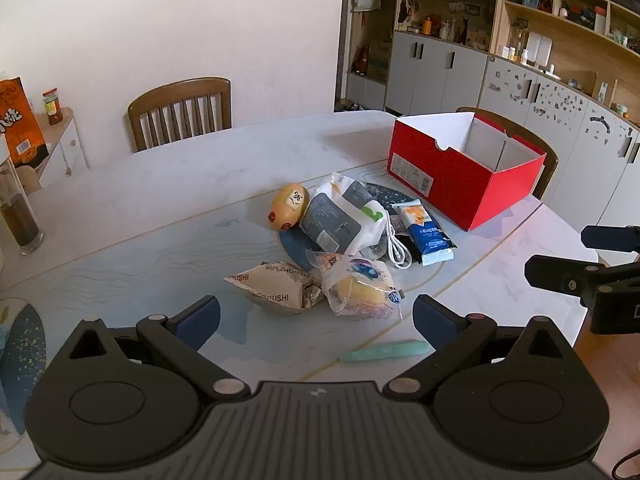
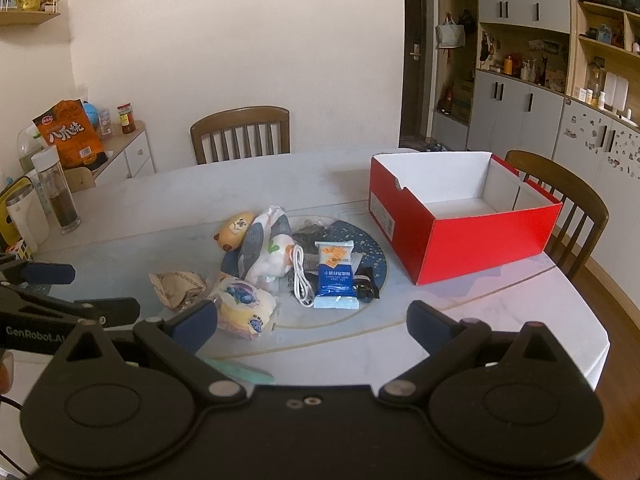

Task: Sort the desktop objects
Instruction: 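Grasp the blue biscuit packet with the right tool while the left tool grasps the silver ZHOUSHI foil bag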

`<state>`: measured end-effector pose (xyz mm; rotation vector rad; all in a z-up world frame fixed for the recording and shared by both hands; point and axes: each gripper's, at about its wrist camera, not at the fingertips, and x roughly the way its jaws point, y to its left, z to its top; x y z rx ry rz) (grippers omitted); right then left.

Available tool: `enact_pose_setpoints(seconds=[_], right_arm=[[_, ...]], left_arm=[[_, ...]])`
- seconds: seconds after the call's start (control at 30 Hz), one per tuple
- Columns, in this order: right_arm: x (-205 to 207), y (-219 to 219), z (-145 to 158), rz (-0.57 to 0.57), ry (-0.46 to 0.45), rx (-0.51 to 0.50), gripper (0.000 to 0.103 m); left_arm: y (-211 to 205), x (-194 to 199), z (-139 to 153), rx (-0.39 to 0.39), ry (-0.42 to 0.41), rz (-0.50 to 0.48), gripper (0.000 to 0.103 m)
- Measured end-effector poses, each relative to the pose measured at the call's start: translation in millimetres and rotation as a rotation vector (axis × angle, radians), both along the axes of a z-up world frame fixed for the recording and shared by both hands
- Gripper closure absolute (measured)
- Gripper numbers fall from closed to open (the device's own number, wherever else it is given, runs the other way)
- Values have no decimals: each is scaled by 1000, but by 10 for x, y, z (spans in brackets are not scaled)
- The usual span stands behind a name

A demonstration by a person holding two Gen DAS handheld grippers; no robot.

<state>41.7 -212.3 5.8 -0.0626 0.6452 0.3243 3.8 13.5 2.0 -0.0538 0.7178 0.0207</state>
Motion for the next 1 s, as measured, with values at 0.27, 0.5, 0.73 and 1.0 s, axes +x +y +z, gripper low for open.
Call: enact_pose_setpoints(seconds=[0.27,0.5,0.73,1.0], right_arm=[[150,-1,-80,16,7,0,2],[391,-28,-163,35,21,0,2],[687,-71,-283,39,37,9,3],[938,-85,-421,55,80,13,8]], left_arm=[[50,123,-50,4,-5,34,0],[66,316,-141,29,2,59,0],[154,565,-251,63,18,103,0],[233,748,-510,121,71,105,0]])
